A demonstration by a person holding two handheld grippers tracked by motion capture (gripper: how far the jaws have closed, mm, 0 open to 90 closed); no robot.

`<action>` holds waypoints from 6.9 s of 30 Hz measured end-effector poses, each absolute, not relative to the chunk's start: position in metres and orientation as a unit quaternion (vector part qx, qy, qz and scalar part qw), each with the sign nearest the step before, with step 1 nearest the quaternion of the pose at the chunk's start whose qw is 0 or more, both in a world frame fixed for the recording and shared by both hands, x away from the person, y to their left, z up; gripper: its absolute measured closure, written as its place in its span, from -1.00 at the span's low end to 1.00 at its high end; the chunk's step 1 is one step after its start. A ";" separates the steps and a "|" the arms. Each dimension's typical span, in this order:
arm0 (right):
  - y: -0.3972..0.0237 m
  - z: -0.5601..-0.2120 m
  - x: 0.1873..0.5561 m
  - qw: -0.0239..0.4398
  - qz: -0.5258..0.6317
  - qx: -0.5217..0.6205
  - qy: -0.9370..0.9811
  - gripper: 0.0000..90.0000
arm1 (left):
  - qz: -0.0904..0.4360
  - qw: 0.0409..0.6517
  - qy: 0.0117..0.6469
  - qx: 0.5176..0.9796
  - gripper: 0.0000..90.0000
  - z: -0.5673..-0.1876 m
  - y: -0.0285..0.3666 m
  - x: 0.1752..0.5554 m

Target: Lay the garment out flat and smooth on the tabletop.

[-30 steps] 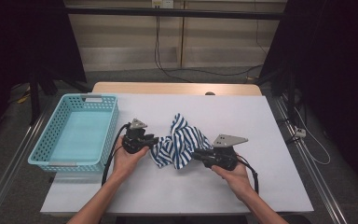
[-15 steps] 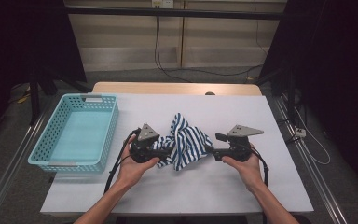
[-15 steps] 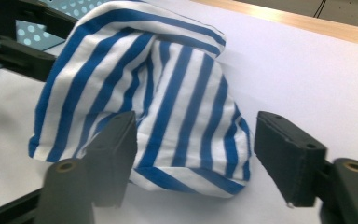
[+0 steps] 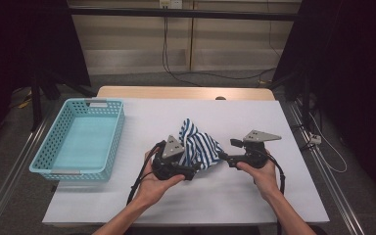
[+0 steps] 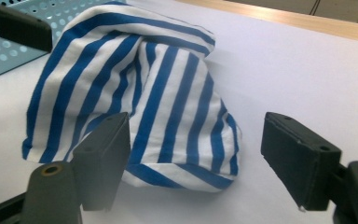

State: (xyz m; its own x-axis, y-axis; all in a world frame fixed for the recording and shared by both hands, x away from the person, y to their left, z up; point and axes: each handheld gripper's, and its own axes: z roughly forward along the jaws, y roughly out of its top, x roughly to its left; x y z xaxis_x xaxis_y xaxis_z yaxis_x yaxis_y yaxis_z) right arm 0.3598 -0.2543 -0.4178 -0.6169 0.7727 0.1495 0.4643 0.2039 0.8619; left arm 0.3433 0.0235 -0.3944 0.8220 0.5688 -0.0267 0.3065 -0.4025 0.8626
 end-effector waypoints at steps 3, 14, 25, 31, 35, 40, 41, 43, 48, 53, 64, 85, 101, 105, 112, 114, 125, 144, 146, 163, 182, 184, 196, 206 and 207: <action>-0.258 -0.420 0.361 0.171 0.480 0.412 0.756 -0.56 | 0.126 0.486 0.260 0.825 -0.61 -0.397 0.012 0.343; -0.266 -0.422 0.361 0.184 0.479 0.432 0.742 -0.63 | 0.117 0.449 0.240 0.853 -0.01 -0.417 -0.019 0.361; -0.268 -0.426 0.364 0.178 0.473 0.435 0.745 -0.58 | 0.154 0.385 0.239 0.878 -0.18 -0.449 -0.035 0.369; -0.267 -0.426 0.363 0.167 0.476 0.429 0.749 -0.50 | 0.161 0.375 0.258 0.876 0.37 -0.449 -0.031 0.375; -0.267 -0.426 0.363 0.165 0.479 0.426 0.750 -0.47 | 0.117 0.409 0.266 0.865 0.66 -0.434 -0.013 0.376; -0.266 -0.426 0.363 0.168 0.475 0.426 0.751 -0.49 | 0.097 0.428 0.280 0.854 0.71 -0.420 0.019 0.374; -0.266 -0.426 0.363 0.165 0.474 0.421 0.755 -0.45 | 0.103 0.428 0.280 0.853 0.72 -0.420 0.025 0.373; -0.263 -0.426 0.362 0.165 0.475 0.418 0.756 -0.45 | 0.099 0.425 0.288 0.853 0.73 -0.420 0.037 0.372; -0.257 -0.426 0.361 0.163 0.475 0.397 0.768 -0.48 | 0.098 0.427 0.320 0.840 0.75 -0.422 0.064 0.374; -0.251 -0.429 0.360 0.156 0.473 0.388 0.776 -0.44 | 0.108 0.439 0.332 0.828 0.78 -0.416 0.080 0.385; -0.225 -0.438 0.358 0.137 0.470 0.348 0.799 -0.26 | 0.106 0.425 0.364 0.822 0.75 -0.432 0.088 0.413; -0.199 -0.436 0.361 0.134 0.488 0.317 0.803 0.81 | 0.128 0.445 0.344 0.817 0.57 -0.435 0.080 0.409; -0.244 -0.369 0.354 0.209 0.535 0.335 0.747 0.84 | 0.139 0.514 0.268 0.803 0.76 -0.382 0.058 0.370; -0.249 -0.350 0.348 0.233 0.549 0.323 0.735 0.84 | 0.116 0.527 0.261 0.800 0.76 -0.378 0.052 0.367; -0.238 -0.370 0.354 0.211 0.524 0.330 0.756 0.84 | 0.108 0.483 0.313 0.811 0.58 -0.406 0.063 0.387; -0.234 -0.380 0.358 0.200 0.512 0.333 0.766 0.84 | 0.115 0.474 0.332 0.807 0.31 -0.410 0.066 0.391; -0.222 -0.396 0.368 0.182 0.499 0.342 0.775 0.84 | 0.110 0.511 0.282 0.805 0.28 -0.387 0.062 0.369; -0.155 -0.398 0.396 0.142 0.509 0.297 0.795 0.81 | 0.130 0.481 0.330 0.802 0.24 -0.400 0.068 0.386; -0.155 -0.399 0.397 0.143 0.507 0.297 0.797 0.73 | 0.125 0.482 0.340 0.798 0.49 -0.401 0.073 0.390; -0.168 -0.423 0.367 0.139 0.448 0.264 0.842 -0.36 | 0.125 0.441 0.388 0.799 0.84 -0.419 0.093 0.413; -0.152 -0.457 0.371 0.171 0.379 0.252 0.874 0.34 | 0.112 0.417 0.424 0.796 0.82 -0.440 0.100 0.422; -0.153 -0.457 0.373 0.176 0.387 0.261 0.867 0.53 | 0.114 0.417 0.423 0.796 0.82 -0.440 0.101 0.422; -0.194 -0.420 0.379 0.183 0.482 0.328 0.791 0.93 | 0.114 0.443 0.390 0.799 0.82 -0.425 0.102 0.415; -0.236 -0.371 0.376 0.222 0.538 0.345 0.736 0.97 | 0.113 0.505 0.355 0.778 0.90 -0.392 0.103 0.400; -0.239 -0.366 0.375 0.226 0.542 0.345 0.732 0.97 | 0.113 0.510 0.347 0.779 0.90 -0.388 0.103 0.398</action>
State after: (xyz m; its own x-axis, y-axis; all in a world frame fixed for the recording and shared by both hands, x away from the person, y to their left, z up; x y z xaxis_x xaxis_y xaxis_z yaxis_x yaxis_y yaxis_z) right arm 0.3747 -0.2392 -0.3656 -0.6599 0.7502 0.0426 0.2592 0.1740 0.9500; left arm 0.3976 0.1028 -0.3881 0.7344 0.6550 -0.1778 0.4255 -0.2403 0.8725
